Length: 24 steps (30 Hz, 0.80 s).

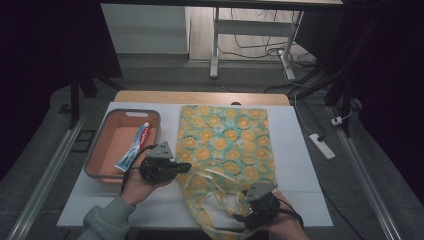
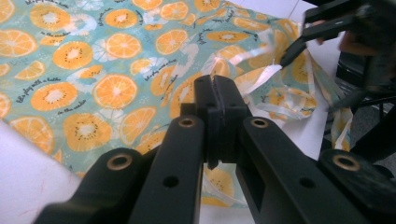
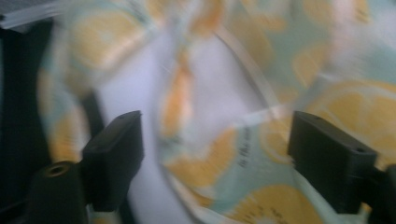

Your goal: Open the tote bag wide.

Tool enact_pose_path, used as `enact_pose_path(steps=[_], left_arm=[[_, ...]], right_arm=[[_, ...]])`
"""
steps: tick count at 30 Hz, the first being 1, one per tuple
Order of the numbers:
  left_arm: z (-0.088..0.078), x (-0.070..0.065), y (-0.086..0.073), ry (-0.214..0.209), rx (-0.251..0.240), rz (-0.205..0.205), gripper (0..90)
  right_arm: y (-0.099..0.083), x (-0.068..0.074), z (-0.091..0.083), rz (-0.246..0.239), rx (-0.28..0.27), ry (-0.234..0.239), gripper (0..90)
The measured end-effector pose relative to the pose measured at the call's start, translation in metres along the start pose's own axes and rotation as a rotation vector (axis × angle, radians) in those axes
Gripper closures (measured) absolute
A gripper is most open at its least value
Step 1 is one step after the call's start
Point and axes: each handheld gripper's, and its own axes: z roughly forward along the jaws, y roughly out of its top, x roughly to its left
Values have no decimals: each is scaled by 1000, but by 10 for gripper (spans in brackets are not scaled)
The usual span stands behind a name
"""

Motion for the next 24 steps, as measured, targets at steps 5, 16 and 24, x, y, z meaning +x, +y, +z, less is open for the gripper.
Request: enact_pose_path(steps=[5, 16, 24], left_arm=[[-1, 1, -1, -1, 0, -3, 885], [-2, 3, -3, -4, 6, -6, 884], [-13, 3, -4, -1, -18, -15, 884]], right_arm=[[-5, -2, 10, -14, 48, 11, 291], [-3, -1, 9, -50, 29, 6, 795], [10, 0, -20, -67, -95, 24, 883]])
